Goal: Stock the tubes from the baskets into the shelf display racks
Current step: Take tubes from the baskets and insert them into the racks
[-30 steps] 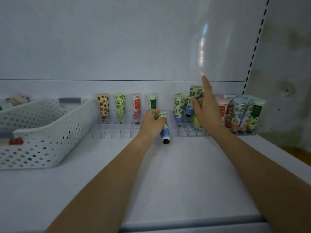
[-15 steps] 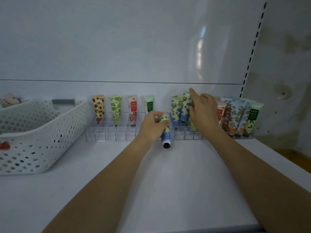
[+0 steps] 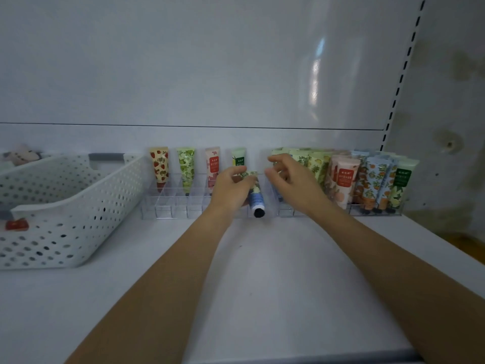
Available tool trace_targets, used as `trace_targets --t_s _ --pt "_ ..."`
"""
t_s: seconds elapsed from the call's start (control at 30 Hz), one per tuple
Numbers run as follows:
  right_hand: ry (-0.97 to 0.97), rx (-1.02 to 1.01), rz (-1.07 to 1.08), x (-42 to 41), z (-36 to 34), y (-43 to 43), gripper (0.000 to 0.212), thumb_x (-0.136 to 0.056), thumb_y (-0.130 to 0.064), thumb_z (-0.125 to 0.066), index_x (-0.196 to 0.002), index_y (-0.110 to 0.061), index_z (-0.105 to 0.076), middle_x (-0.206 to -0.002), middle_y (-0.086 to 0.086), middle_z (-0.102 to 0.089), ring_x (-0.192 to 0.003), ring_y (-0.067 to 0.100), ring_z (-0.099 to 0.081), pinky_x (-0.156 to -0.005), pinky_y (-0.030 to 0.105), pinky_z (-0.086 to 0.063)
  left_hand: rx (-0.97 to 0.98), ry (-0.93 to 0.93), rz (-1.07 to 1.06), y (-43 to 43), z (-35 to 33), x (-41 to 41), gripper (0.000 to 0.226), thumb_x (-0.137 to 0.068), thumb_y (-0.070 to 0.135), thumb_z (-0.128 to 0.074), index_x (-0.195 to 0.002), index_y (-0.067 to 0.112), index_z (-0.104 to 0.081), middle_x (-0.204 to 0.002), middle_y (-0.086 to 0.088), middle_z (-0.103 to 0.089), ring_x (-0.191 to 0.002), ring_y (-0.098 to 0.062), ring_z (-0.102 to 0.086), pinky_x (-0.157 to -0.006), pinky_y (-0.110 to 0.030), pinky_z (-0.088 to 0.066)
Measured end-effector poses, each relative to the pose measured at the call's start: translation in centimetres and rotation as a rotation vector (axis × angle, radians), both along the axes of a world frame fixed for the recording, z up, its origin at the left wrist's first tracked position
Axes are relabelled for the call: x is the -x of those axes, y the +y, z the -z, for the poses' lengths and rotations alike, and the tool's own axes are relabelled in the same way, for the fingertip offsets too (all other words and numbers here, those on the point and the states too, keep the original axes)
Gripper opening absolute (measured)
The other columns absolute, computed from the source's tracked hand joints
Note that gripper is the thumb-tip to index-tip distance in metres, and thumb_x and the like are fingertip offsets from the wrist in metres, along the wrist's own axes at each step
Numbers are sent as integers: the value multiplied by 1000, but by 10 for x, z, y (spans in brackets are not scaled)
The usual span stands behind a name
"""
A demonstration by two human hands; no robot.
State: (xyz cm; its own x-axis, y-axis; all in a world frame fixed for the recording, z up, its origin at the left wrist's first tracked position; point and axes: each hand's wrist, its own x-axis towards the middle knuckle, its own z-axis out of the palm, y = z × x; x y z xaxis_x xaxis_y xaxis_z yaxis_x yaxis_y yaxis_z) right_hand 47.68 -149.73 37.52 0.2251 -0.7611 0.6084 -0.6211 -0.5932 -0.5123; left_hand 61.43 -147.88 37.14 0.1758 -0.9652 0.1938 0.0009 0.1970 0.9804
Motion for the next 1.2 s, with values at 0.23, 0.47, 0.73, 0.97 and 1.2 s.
trace_targets --t_s 0.23,0.47,0.73,0.97,1.2 --pt "-80 -288 -76 -14 4 6 51 -87 -39 -59 -131 -21 -42 -110 3 -59 -101 19 -59 -88 40 -50 -40 157 85 6 -5 3 32 -96 5 -38 -122 14 -55 -96 -2 -62 -73 -11 -62 -50 -19 -53" --pt "-29 -90 -21 1 3 -5 62 -89 -22 -59 -142 -25 -27 -97 -7 -50 -70 9 -57 -59 24 -46 136 -292 62 0 -6 -4 36 -97 6 -35 -123 23 -55 -125 -7 -56 -97 -17 -59 -81 -26 -47" --pt "-115 90 122 25 1 -17 66 -92 -12 -53 -147 -23 -19 -113 12 -48 -86 19 -52 -80 33 -46 237 -1021 28 -11 21 -14 45 -96 14 -42 -140 19 -38 -139 -12 -46 -125 -29 -44 -104 -31 -36" --pt "-171 124 196 28 5 -23 59 -92 -13 -54 -145 -16 -26 -114 13 -40 -94 21 -48 -90 27 -38 127 -1311 -13 -9 28 -17 41 -99 30 -31 -139 23 -41 -152 -4 -28 -139 -26 -20 -114 -47 -18" --pt "-78 135 161 18 9 -23 70 -92 -6 -53 -148 -13 -13 -119 12 -33 -91 11 -35 -77 0 -19 112 -1304 -7 -11 28 -15 41 -99 29 -31 -139 23 -40 -152 -4 -27 -140 -26 -18 -114 -49 -17"
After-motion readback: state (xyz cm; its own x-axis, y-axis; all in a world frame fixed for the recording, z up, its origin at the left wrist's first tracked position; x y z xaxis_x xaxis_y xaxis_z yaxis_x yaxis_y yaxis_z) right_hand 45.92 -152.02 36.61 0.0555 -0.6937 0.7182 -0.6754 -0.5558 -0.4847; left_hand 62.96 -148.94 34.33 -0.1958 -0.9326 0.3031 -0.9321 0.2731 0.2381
